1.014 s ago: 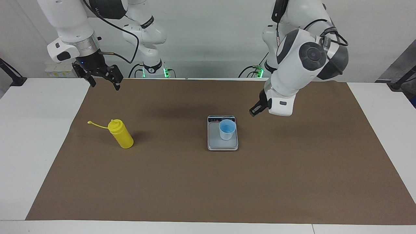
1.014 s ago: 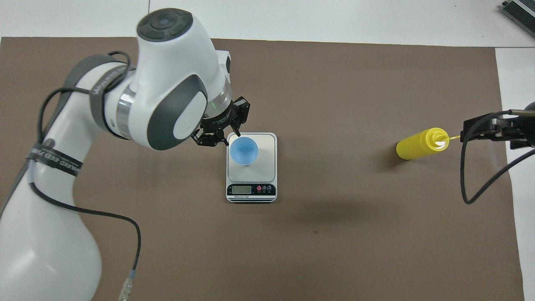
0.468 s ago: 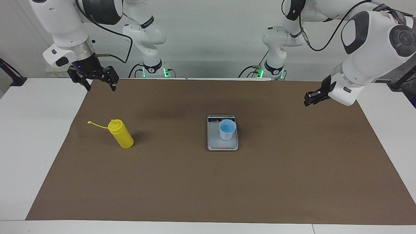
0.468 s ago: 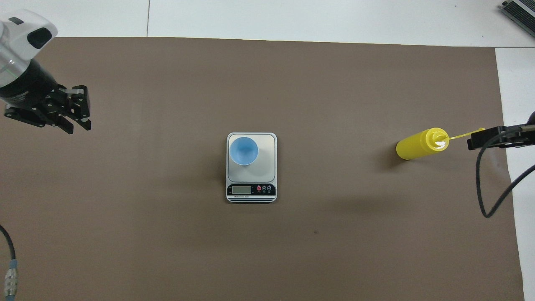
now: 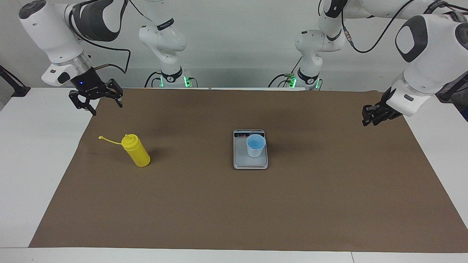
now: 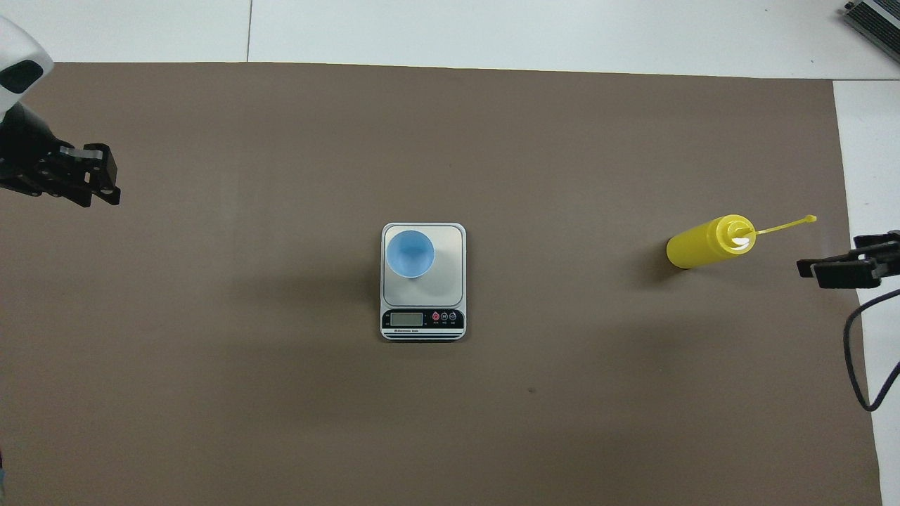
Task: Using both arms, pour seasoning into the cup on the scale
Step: 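Withdraw the left gripper to rest while the right gripper moves toward the bottle, then grasp the yellow squeeze bottle with the right gripper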
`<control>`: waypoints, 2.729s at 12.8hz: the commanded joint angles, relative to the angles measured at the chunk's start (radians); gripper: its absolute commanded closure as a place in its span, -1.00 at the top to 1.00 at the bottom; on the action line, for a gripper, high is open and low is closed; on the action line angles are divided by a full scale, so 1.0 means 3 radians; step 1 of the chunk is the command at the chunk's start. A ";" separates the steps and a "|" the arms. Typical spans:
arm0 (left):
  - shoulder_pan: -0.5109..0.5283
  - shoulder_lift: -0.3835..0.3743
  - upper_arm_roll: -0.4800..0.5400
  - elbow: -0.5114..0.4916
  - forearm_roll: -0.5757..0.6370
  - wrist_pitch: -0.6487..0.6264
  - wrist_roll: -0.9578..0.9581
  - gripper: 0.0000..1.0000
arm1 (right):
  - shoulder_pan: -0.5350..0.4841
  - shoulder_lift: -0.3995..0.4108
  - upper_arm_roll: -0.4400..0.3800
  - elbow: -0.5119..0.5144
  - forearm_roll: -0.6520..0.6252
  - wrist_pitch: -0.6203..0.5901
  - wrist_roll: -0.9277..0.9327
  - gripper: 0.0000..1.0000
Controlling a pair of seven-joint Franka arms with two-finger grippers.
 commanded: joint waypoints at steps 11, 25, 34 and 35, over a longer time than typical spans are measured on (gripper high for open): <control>0.0047 -0.0601 -0.0022 -0.0930 0.0057 0.0896 0.0013 0.64 | -0.0619 0.0564 0.0007 -0.0705 0.2302 0.0582 -0.3096 1.00; 0.0083 -0.0908 -0.0022 -0.0848 0.0057 0.0727 0.0070 1.00 | -0.0353 0.1316 0.0023 -0.0797 0.3766 0.0515 -0.4504 1.00; 0.0185 -0.0919 -0.0017 -0.0854 0.0057 0.0671 0.0029 1.00 | -0.0291 0.1281 0.0028 -0.0582 0.3766 0.0592 -0.4377 -0.38; 0.0185 -0.0919 -0.0017 -0.0854 0.0057 0.0671 0.0029 1.00 | -0.0241 0.1230 0.0033 -0.0572 0.3766 0.0668 -0.4295 -0.38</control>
